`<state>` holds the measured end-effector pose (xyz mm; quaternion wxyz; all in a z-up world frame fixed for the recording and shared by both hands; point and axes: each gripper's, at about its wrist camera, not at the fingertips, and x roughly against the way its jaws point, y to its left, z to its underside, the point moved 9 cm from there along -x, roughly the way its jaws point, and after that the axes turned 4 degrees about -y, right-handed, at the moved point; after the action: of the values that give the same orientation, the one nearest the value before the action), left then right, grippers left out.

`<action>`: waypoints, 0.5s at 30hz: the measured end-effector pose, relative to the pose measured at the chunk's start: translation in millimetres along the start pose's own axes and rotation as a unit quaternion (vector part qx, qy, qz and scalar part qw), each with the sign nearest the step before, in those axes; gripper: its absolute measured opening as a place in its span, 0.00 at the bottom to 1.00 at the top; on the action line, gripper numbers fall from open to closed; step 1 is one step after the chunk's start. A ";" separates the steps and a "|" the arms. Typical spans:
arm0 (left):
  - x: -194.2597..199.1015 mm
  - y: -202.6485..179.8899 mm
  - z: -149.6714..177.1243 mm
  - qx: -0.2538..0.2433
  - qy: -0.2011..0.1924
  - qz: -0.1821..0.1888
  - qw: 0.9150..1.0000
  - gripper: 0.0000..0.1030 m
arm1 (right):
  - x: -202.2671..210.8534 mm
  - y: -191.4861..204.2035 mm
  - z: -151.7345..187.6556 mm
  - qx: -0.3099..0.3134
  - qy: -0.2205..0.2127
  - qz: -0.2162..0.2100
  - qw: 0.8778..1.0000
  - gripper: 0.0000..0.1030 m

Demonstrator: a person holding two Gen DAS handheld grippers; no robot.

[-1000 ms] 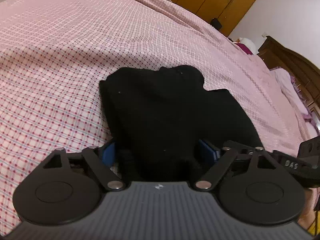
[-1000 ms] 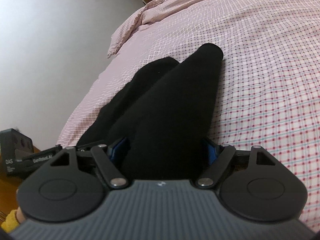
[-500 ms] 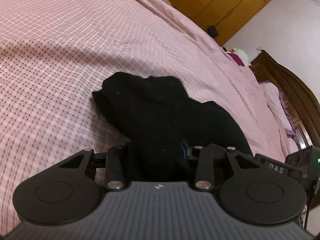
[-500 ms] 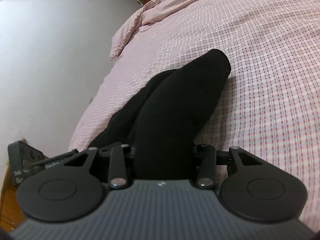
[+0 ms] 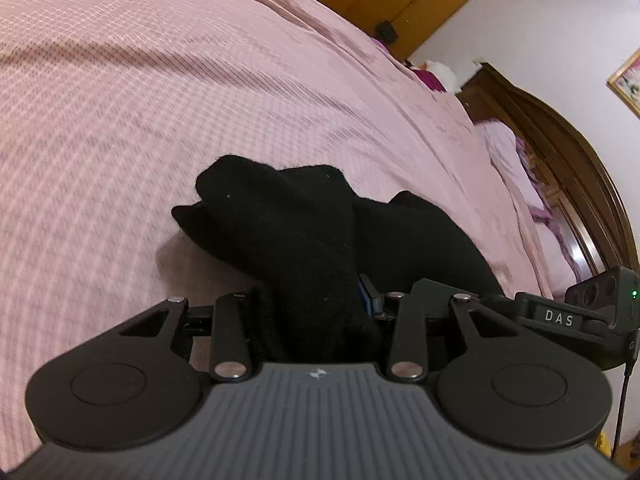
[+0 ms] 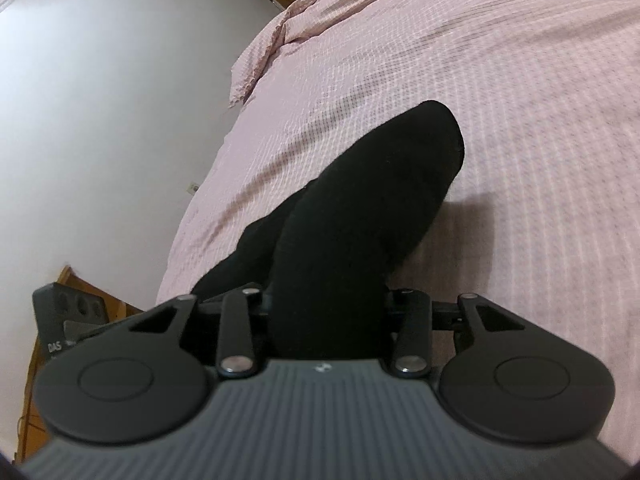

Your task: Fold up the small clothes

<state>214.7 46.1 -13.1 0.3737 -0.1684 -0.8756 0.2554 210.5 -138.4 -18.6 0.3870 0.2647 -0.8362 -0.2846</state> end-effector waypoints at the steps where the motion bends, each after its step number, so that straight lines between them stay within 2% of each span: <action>1: 5.0 -6.7 9.3 -0.006 0.000 0.002 1.000 0.42 | 10.1 -1.7 6.8 0.002 -0.003 -0.001 1.000 0.41; 5: 15.3 -23.2 49.3 -0.040 -0.005 -0.009 0.999 0.42 | 35.6 -15.7 29.6 0.017 -0.011 0.006 1.000 0.42; 8: 8.0 -19.4 80.9 -0.055 0.010 -0.031 0.998 0.42 | 37.3 -37.6 47.5 0.041 -0.005 0.037 0.998 0.43; 10: -1.6 -10.8 98.9 -0.064 0.023 -0.064 0.996 0.44 | 28.6 -55.8 60.5 0.064 0.006 0.074 0.995 0.46; 12: -4.0 -7.0 111.3 -0.077 0.019 -0.079 0.994 0.47 | 22.0 -68.8 73.8 0.087 0.008 0.091 0.992 0.55; 15: 4.5 -10.6 113.6 -0.090 0.007 -0.090 0.992 0.49 | 27.6 -71.5 79.7 0.087 -0.016 0.085 0.992 0.57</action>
<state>126.5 3.2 -71.5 0.3846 -0.1238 -0.9039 0.1401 147.3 -185.0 -96.5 0.3715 0.2203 -0.8836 -0.1809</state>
